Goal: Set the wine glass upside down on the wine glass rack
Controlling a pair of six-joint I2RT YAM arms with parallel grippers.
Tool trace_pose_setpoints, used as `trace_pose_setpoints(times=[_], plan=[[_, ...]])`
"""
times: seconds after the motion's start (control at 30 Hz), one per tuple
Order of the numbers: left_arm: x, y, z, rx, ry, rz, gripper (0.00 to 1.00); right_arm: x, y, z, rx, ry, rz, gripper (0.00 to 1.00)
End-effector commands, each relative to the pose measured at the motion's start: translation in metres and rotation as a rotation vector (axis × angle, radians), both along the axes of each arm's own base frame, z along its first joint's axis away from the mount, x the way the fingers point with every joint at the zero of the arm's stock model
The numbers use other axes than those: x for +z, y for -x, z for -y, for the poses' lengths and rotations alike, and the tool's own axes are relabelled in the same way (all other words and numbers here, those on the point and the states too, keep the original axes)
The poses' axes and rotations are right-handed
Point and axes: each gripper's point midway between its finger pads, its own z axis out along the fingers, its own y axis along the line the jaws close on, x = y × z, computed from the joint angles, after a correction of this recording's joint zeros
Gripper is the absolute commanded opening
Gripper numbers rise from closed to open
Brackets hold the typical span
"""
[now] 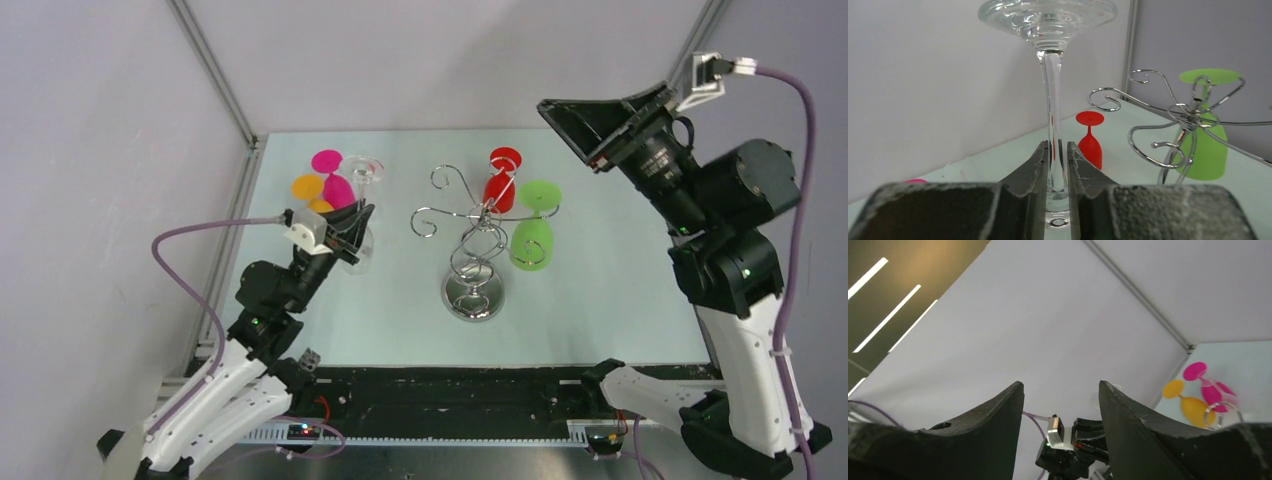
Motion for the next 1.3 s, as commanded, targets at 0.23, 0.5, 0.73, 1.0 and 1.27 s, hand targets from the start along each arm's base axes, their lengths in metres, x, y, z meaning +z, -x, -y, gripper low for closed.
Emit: trace_pose_setpoints(times=[0.23, 0.5, 0.73, 1.0, 1.27], plan=[[0.033, -0.024, 0.009, 0.012, 0.087, 0.178, 0.0, -0.064, -0.006, 0.069, -0.32, 0.169, -0.112, 0.6], [0.021, -0.036, 0.02, -0.062, 0.001, 0.263, 0.0, -0.133, -0.011, 0.106, -0.467, 0.236, -0.251, 0.6], [0.016, -0.037, 0.034, -0.207, 0.019, 0.28, 0.0, -0.164, -0.008, 0.115, -0.482, 0.282, -0.315, 0.6], [0.004, -0.039, 0.055, -0.32, 0.011, 0.305, 0.0, -0.192, -0.007, 0.116, -0.463, 0.314, -0.369, 0.6], [-0.009, -0.045, 0.069, -0.389, 0.016, 0.288, 0.0, -0.202, -0.001, 0.119, -0.479, 0.343, -0.377, 0.6]])
